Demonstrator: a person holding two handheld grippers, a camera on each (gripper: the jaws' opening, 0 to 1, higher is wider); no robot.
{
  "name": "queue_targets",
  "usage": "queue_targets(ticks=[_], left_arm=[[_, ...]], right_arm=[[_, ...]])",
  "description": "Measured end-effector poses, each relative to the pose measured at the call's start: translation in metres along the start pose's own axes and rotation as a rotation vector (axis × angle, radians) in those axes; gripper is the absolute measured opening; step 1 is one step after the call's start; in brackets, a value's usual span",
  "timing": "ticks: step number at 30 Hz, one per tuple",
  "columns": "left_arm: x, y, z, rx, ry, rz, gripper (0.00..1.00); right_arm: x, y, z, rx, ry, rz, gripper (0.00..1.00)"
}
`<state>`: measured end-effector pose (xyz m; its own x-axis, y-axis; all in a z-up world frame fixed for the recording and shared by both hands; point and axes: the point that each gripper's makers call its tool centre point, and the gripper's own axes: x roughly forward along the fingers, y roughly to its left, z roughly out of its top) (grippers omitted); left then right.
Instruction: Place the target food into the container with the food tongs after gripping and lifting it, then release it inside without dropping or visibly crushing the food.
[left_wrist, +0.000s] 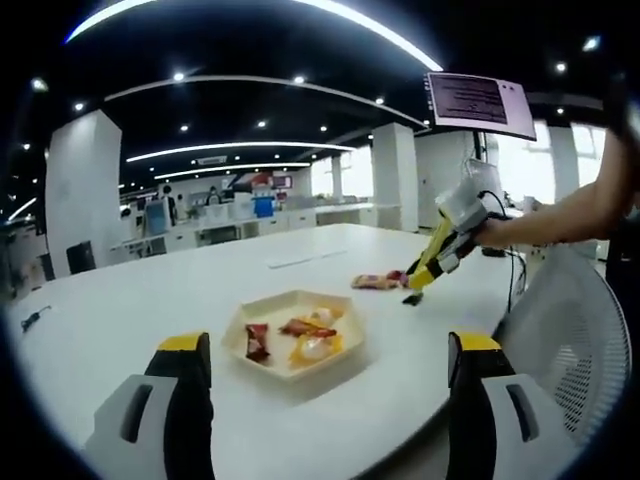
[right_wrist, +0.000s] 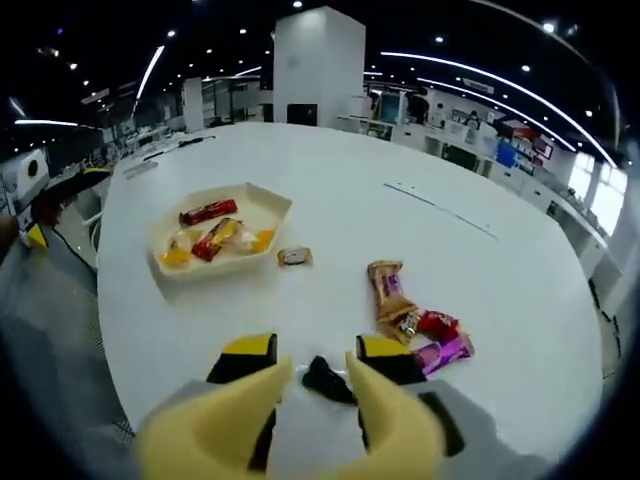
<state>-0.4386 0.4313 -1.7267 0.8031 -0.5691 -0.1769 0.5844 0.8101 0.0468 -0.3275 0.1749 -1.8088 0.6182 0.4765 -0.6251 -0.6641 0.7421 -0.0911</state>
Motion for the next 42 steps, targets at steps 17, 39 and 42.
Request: queue_targets(ticks=[17,39,42], left_arm=[[0.000,0.004,-0.004,-0.012,0.022,0.025,0.95],[-0.001,0.005,-0.003,-0.028,0.017,0.025,0.94],[-0.001,0.005,-0.003,-0.029,0.016,0.024,0.94]], right_arm=[[0.011,-0.005,-0.021,-0.045,0.052,0.062,0.31],[0.008,0.041,-0.015,-0.088,0.022,0.226,0.31],[0.008,0.046,-0.015,-0.105,0.031,0.242,0.31]])
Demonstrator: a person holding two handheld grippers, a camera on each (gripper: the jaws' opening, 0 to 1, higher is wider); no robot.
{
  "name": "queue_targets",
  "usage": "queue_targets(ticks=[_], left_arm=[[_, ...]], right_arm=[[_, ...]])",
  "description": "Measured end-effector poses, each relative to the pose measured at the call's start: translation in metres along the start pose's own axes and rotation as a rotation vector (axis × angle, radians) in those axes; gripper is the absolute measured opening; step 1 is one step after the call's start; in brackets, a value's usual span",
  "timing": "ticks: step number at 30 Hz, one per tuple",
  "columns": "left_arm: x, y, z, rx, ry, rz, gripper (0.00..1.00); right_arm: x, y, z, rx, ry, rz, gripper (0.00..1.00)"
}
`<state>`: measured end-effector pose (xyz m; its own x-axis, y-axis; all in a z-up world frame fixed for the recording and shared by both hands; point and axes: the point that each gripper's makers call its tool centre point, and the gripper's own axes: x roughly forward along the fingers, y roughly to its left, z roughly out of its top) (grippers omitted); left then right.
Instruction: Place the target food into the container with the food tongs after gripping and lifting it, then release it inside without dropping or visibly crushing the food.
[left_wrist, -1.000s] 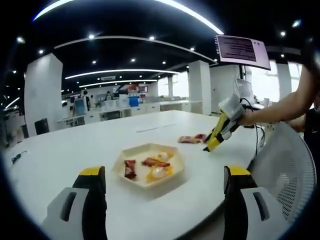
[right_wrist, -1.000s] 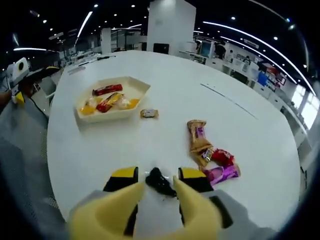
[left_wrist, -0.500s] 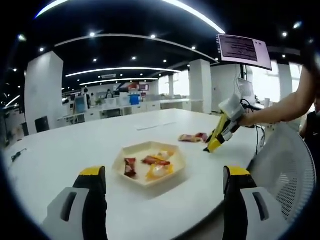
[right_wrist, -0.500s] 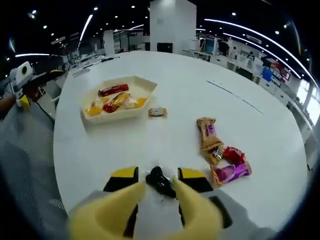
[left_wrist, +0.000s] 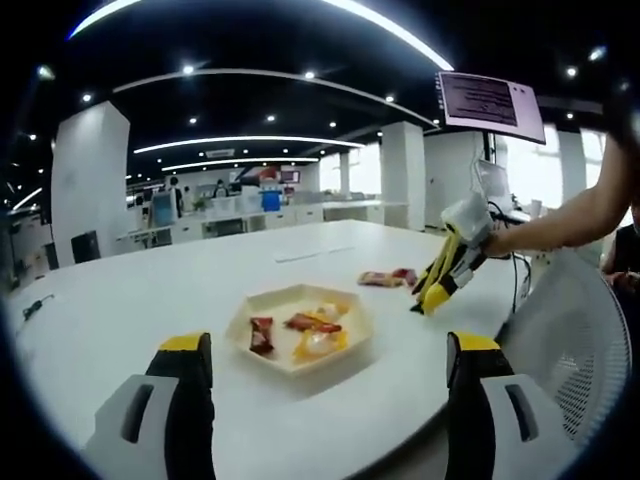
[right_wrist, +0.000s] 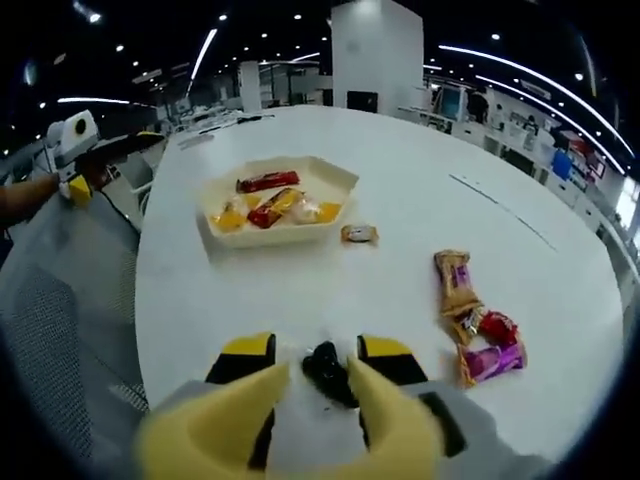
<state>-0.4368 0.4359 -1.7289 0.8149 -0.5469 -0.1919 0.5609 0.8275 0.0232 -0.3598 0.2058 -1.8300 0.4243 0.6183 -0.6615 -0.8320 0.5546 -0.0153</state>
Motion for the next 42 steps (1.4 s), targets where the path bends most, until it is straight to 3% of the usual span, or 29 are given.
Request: queue_targets(ticks=[2,9,15,19,24,27,31,34,38,42], left_arm=[[0.000,0.000,0.000,0.000,0.001,-0.001,0.94],[0.000,0.000,0.000,-0.003,-0.002,-0.005,0.94],[0.000,-0.002,-0.001,-0.007,0.003,-0.011,0.94],[0.001,-0.004,-0.003,-0.009,0.011,-0.024,0.94],[0.000,-0.004,-0.002,-0.013,0.007,-0.031,0.93],[0.000,-0.004,-0.002,-0.013,0.006,-0.032,0.93],[0.000,-0.005,-0.002,-0.013,0.011,-0.032,0.93],[0.001,-0.005,-0.003,-0.012,0.015,-0.035,0.93],[0.001,-0.006,-0.004,-0.012,0.019,-0.037,0.93],[0.000,-0.006,-0.004,-0.012,0.023,-0.037,0.93]], right_arm=[[0.002,0.000,-0.005,-0.019,0.030,0.003,0.32],[0.001,-0.001,-0.004,-0.012,0.022,-0.024,0.29],[-0.005,-0.021,-0.010,0.057,0.045,-0.155,0.22],[-0.007,-0.022,-0.010,0.078,0.057,-0.182,0.19],[-0.006,-0.024,-0.011,0.122,0.063,-0.196,0.20],[-0.005,-0.022,-0.010,0.026,0.061,-0.177,0.25],[-0.007,-0.023,-0.012,0.063,0.058,-0.168,0.27],[-0.006,-0.017,-0.011,0.103,0.026,-0.137,0.23],[-0.007,-0.022,-0.011,0.152,0.038,-0.174,0.19],[-0.005,-0.022,-0.010,0.142,0.040,-0.195,0.18]])
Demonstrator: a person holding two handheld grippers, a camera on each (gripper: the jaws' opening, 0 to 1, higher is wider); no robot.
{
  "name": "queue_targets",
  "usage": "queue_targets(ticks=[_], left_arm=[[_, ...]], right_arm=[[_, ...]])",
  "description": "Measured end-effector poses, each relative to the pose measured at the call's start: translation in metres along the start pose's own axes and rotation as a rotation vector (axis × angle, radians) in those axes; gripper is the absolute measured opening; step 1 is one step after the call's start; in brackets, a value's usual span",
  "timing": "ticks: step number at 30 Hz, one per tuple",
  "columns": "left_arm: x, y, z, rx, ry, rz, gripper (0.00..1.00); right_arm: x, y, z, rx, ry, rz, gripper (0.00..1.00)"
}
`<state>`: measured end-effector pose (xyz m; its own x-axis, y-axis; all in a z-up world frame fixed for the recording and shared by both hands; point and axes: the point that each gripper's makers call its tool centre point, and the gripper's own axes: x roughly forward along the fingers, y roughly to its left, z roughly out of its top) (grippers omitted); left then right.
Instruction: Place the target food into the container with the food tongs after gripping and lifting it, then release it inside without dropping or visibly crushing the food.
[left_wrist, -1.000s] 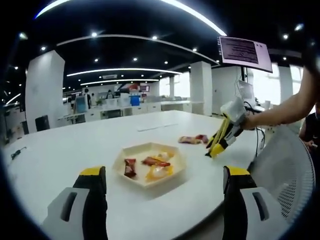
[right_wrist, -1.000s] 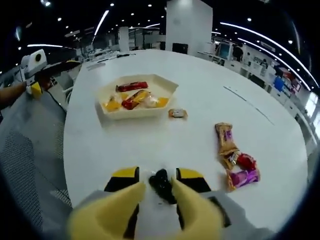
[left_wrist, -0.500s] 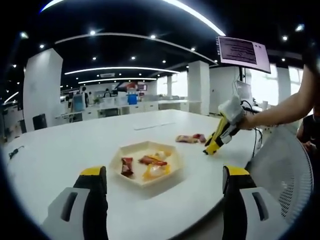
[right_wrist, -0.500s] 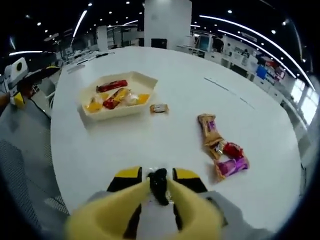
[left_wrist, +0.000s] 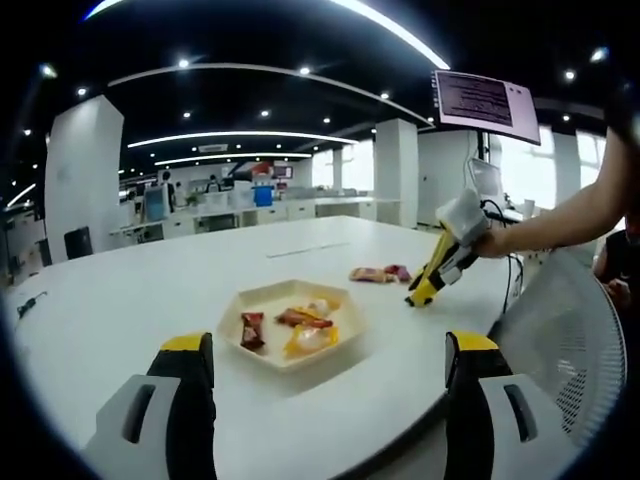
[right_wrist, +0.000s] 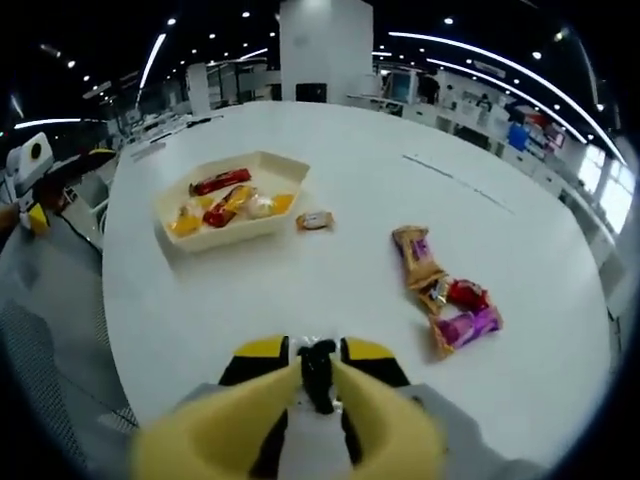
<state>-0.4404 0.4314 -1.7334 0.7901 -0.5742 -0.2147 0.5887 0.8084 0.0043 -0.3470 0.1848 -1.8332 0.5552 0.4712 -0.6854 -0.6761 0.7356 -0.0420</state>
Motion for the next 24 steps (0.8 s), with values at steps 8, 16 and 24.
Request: queue_targets(ticks=[8,16,24], left_arm=[[0.001,0.002,0.000,0.013,0.000,0.007,0.95],[0.001,-0.002,0.003,0.015,-0.014,-0.012,0.99],[0.001,-0.005,0.006,0.005,-0.034,-0.040,0.99]], right_arm=[[-0.012,-0.005,0.022,0.014,-0.027,-0.016,0.19],[-0.037,-0.010,0.061,-0.026,-0.060,-0.068,0.19],[-0.065,-0.014,0.104,-0.044,-0.120,-0.113,0.19]])
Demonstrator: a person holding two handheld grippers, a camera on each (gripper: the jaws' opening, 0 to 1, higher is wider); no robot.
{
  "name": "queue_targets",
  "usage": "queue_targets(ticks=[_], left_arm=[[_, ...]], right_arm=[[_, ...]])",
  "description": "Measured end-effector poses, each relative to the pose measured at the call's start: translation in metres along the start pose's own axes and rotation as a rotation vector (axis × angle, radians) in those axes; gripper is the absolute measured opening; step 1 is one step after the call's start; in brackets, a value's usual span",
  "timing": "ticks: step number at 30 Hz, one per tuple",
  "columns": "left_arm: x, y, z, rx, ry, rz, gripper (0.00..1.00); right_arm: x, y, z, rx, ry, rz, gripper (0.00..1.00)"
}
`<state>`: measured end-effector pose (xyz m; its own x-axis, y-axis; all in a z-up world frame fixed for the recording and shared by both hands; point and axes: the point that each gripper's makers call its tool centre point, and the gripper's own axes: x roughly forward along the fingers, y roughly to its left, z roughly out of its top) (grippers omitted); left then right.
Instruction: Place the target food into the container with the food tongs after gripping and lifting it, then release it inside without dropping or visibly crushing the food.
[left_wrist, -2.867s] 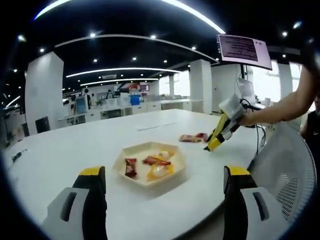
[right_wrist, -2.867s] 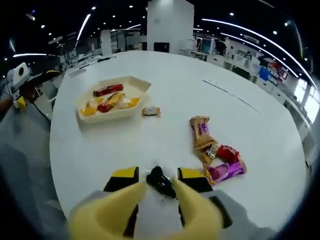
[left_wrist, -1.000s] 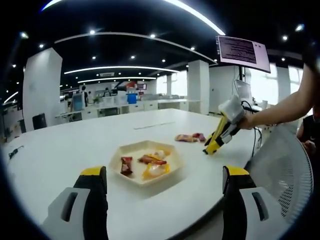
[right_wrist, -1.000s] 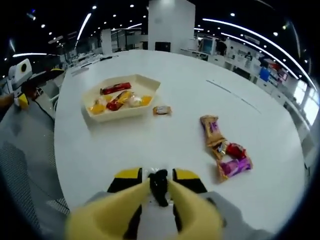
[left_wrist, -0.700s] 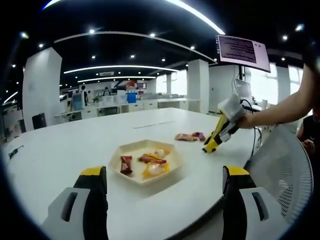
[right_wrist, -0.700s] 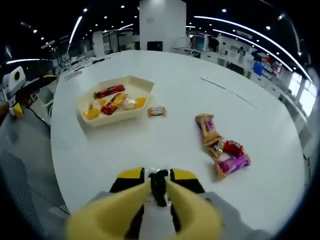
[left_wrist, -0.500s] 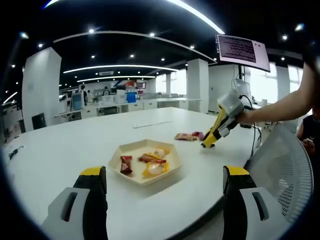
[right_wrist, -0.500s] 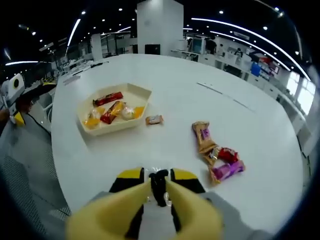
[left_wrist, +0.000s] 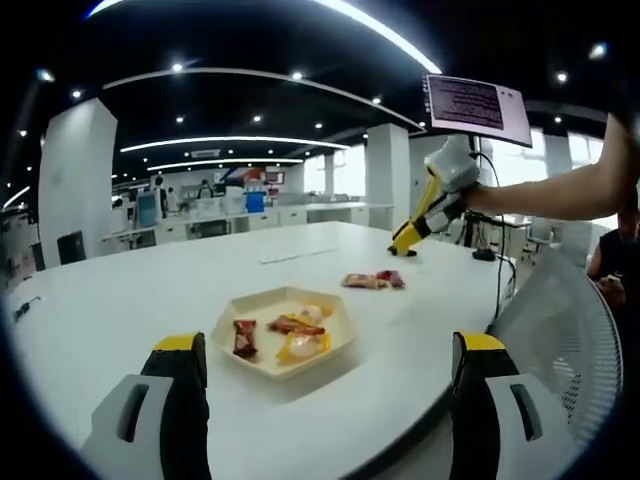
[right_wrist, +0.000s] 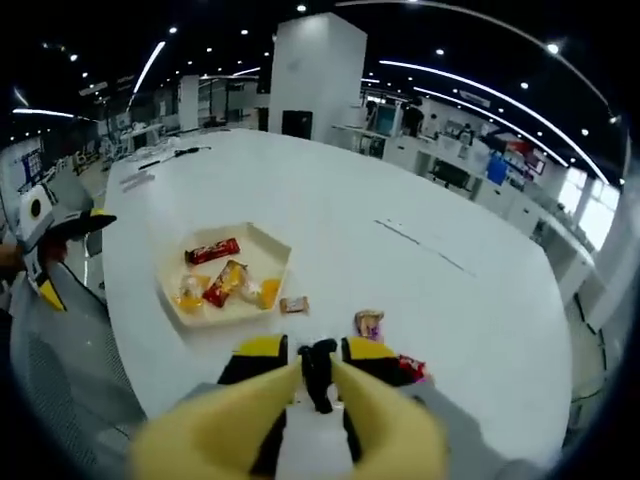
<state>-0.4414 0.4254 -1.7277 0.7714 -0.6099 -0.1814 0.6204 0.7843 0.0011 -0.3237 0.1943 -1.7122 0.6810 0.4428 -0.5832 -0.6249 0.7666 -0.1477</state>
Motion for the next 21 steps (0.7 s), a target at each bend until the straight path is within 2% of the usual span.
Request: queue_targets(ticks=[5,14,21], left_arm=[[-0.001,0.000,0.000,-0.002,-0.005,0.000,0.99],[-0.001,-0.001,0.000,0.004,-0.002,-0.007,0.99],[-0.001,-0.001,0.000,0.004,0.000,-0.008,0.98]], right_arm=[[-0.008,-0.003,0.014,-0.005,-0.015,-0.019,0.19],[-0.009,0.003,0.027,-0.006,-0.026,-0.019,0.19],[-0.008,0.005,0.047,-0.025,-0.044,-0.028,0.20]])
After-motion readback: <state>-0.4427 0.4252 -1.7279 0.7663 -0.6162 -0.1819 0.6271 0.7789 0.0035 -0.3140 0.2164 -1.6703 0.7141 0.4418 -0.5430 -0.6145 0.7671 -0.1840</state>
